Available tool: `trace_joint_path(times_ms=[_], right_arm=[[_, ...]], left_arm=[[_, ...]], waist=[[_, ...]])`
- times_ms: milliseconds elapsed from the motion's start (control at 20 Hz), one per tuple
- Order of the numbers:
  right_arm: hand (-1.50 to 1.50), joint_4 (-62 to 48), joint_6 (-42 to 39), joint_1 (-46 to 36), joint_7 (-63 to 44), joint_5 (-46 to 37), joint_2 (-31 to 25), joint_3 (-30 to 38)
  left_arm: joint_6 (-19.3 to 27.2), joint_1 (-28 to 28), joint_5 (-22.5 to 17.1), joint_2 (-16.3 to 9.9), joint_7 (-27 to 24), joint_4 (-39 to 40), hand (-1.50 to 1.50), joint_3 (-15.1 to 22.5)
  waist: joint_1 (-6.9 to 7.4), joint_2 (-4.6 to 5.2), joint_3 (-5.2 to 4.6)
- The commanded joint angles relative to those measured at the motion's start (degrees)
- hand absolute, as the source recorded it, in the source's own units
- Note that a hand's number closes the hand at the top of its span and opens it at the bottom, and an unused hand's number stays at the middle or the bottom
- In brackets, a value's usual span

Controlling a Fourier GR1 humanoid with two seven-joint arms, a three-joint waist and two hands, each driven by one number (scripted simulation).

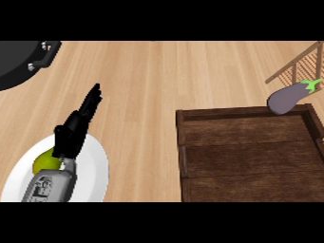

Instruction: Pick the sweet potato from the tray and place it in the tiered shelf

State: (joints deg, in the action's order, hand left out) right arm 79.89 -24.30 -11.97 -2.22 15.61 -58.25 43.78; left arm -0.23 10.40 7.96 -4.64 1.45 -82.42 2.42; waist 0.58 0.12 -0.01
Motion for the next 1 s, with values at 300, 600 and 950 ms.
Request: trace_joint_path(times_ms=[300, 600, 950], right_arm=[[1.50, -13.58, 7.78, -13.71, 4.36, -7.84, -5.13, -8.58], [1.50, -24.38, 13.17, -21.28, 14.24, -15.24, -5.14, -14.80], [1.50, -28.70, 21.64, -28.45, 16.78, -21.97, -0.46, -21.54]], left_arm=[[0.23, -1.93, 0.55, 1.23, 4.20, -5.68, 0.00, 1.53], [-1.25, -0.83, 0.23, 0.32, 0.58, -1.59, 0.00, 0.42], [0.25, -1.06, 1.45, 1.12, -0.94, -0.60, 0.00, 0.35]], waist=[[0.54, -0.03, 0.02], [0.91, 0.15, 0.03], [0.65, 0.13, 0.01]])
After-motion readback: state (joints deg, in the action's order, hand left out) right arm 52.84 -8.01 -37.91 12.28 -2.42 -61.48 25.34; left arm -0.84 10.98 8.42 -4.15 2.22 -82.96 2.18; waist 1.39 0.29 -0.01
